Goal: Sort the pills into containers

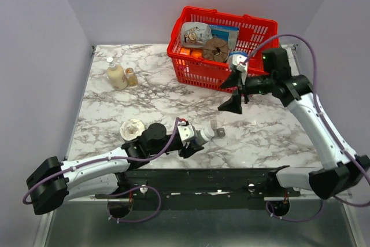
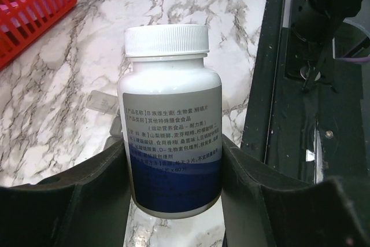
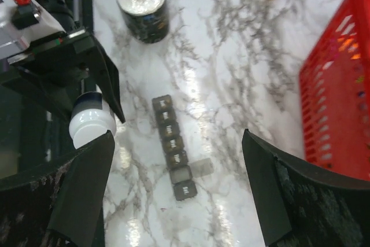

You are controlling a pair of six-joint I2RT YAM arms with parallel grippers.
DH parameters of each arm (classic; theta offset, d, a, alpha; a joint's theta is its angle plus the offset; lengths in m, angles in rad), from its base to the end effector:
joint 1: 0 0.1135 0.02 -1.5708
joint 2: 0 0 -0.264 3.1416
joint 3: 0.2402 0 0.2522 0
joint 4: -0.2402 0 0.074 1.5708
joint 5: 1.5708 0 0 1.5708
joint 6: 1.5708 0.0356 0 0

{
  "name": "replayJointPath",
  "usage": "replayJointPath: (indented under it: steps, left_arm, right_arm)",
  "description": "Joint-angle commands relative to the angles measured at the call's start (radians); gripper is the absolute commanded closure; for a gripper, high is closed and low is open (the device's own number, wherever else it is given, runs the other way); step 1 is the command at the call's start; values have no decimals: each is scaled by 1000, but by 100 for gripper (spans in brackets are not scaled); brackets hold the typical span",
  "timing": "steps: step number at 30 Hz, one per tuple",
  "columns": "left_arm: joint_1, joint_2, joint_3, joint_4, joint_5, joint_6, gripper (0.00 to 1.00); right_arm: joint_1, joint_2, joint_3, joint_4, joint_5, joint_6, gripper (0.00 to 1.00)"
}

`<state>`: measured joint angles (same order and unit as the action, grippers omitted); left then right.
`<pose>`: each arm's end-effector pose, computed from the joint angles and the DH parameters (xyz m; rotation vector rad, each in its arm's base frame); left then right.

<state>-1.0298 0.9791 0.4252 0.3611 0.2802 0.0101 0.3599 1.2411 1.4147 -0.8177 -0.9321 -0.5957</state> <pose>0.1043 -0.1927 0.2341 1.1062 1.4995 -0.9719 0.2160 0.1118 0.4075 -1.3533 1.5306 0.8733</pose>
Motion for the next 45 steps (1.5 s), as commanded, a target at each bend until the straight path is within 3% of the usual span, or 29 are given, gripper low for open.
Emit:
replayJointPath:
  steps: [1,10,25,30,35,37,38,40,42,44,45]
  left_arm:
    - [-1,-52,-23,-17,-91,-27,100]
    - [16,-30,4,-33,-188,-94,100]
    - [17,-6,24,1,-170,-121,100]
    - [17,-33,7,13,-173,-119,100]
    - [16,-49,3,16,-184,-113,100]
    - [16,-49,1,16,-181,-110,100]
    - [16,-49,1,13,-179,-108,100]
    - [16,-46,1,10,-159,-98,100]
    - [20,-45,6,-7,-136,-88,100]
    - [28,-40,10,-23,-72,-81,100]
    - [43,-40,14,-27,-37,-81,100]
  right_arm:
    - [74,52,-122,24,-53,141,1]
    - [165,50,-237,164,23,367,3]
    - [231,144,-223,180,90,424,6]
    - [231,150,-223,183,43,439,10]
    - [232,152,-223,176,-20,442,26]
    - [234,150,-215,170,-43,435,38]
    - [234,152,-212,166,-53,433,50]
    - [237,147,-206,158,-68,406,63]
    - [247,149,-194,115,-80,331,79]
    - [280,152,-165,39,-94,245,84]
    - [299,147,-151,0,-91,124,87]
